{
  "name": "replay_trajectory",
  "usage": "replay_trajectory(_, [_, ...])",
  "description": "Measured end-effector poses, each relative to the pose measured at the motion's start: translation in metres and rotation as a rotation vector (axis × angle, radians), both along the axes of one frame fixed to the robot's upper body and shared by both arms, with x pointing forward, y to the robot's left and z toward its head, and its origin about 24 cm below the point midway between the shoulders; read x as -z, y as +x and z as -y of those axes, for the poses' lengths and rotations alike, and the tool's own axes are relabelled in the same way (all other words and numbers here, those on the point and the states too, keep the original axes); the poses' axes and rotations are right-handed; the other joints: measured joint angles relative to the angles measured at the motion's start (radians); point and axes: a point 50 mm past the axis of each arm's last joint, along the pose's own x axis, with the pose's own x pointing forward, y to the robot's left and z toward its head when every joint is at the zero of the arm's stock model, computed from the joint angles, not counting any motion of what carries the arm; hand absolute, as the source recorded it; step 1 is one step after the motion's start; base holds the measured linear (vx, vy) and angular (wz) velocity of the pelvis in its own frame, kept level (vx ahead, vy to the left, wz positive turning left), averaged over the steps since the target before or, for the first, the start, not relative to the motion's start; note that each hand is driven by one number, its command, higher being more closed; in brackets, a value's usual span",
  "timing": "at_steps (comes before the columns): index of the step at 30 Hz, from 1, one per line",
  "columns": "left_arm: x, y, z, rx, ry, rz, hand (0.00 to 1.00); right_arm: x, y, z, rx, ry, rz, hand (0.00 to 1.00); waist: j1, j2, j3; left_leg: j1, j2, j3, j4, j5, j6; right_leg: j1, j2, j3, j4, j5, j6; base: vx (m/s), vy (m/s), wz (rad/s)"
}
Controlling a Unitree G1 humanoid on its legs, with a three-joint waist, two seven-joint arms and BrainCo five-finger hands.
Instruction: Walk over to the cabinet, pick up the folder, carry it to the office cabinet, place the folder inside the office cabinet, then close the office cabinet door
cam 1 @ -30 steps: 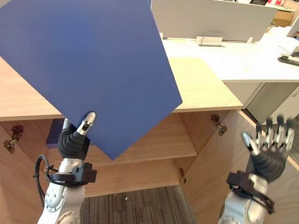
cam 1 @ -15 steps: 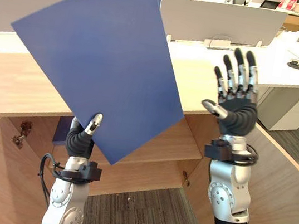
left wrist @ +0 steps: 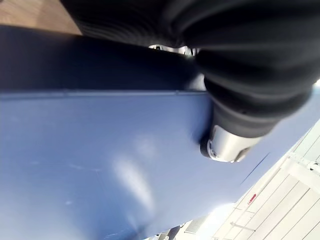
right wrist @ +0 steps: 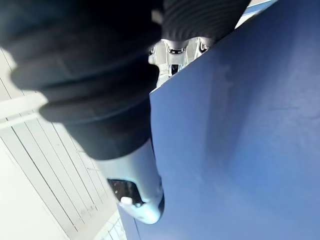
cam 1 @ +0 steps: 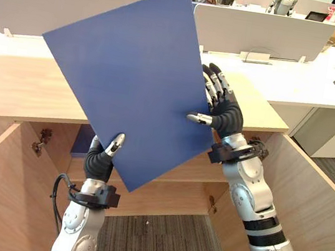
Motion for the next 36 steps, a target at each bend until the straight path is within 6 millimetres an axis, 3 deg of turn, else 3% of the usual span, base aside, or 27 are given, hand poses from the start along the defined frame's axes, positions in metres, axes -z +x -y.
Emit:
replay_trajectory(14, [0.004, -0.004, 0.0, 0.027, -0.036, -0.017, 1.0, -0.018, 0.028, -0.011, -0.028, -0.275, 0.042, 0.0, 0.005, 0.001, -0.001, -0.031, 0.012, -0.006, 0.0, 0.022, -0.006, -0.026, 0.014, -0.003, -0.006, 0.022, -0.008, -0.01, -0.001, 0.0])
replay_trajectory(15, [0.004, -0.004, 0.0, 0.028, -0.034, -0.017, 1.0, -0.018, 0.029, -0.013, -0.046, -0.29, 0.031, 1.0, 0.005, 0.001, -0.001, -0.031, 0.013, -0.006, 0.0, 0.023, -0.006, -0.027, 0.015, -0.003, -0.006, 0.022, -0.008, -0.05, -0.004, -0.01])
replay_trajectory(17, [0.004, -0.005, -0.005, 0.04, -0.022, -0.022, 1.0, -0.011, 0.032, -0.011, -0.139, -0.343, -0.058, 1.0, 0.013, 0.001, -0.002, -0.033, 0.017, -0.006, 0.0, 0.024, -0.007, -0.027, 0.019, -0.003, -0.014, 0.024, -0.013, -0.04, -0.003, -0.02])
replay_trajectory(23, [0.007, -0.006, -0.023, 0.127, 0.156, -0.051, 1.0, 0.061, 0.011, 0.024, -0.393, -0.554, -0.557, 1.0, 0.054, 0.001, -0.02, -0.05, 0.018, -0.01, 0.001, 0.027, -0.012, -0.028, 0.024, -0.005, -0.037, 0.038, -0.017, 0.0, 0.0, 0.01])
replay_trajectory(27, [0.003, -0.001, -0.025, 0.185, 0.197, -0.028, 1.0, 0.072, -0.001, 0.031, -0.437, -0.532, -0.624, 1.0, 0.06, 0.003, -0.033, -0.051, 0.018, -0.012, 0.005, 0.027, -0.012, -0.029, 0.025, -0.007, -0.031, 0.038, -0.016, 0.0, 0.0, 0.0])
replay_trajectory(28, [0.002, 0.001, -0.024, 0.192, 0.195, -0.021, 0.0, 0.07, -0.002, 0.032, -0.435, -0.527, -0.619, 1.0, 0.06, 0.004, -0.035, -0.051, 0.018, -0.012, 0.005, 0.027, -0.012, -0.029, 0.025, -0.007, -0.029, 0.038, -0.016, 0.0, 0.0, 0.0])
replay_trajectory(31, [-0.002, 0.005, -0.022, 0.247, 0.178, 0.01, 0.0, 0.068, -0.002, 0.036, -0.421, -0.513, -0.613, 1.0, 0.062, 0.006, -0.036, -0.051, 0.019, -0.013, 0.005, 0.027, -0.013, -0.031, 0.025, -0.005, -0.024, 0.034, -0.02, 0.0, 0.0, 0.0])
replay_trajectory(36, [-0.004, 0.007, -0.02, 0.354, 0.107, 0.051, 0.0, 0.086, -0.014, 0.04, -0.446, -0.497, -0.685, 1.0, 0.061, 0.008, -0.039, -0.051, 0.018, -0.01, 0.005, 0.024, -0.016, -0.037, 0.021, -0.002, -0.015, 0.03, -0.017, 0.0, 0.0, 0.0])
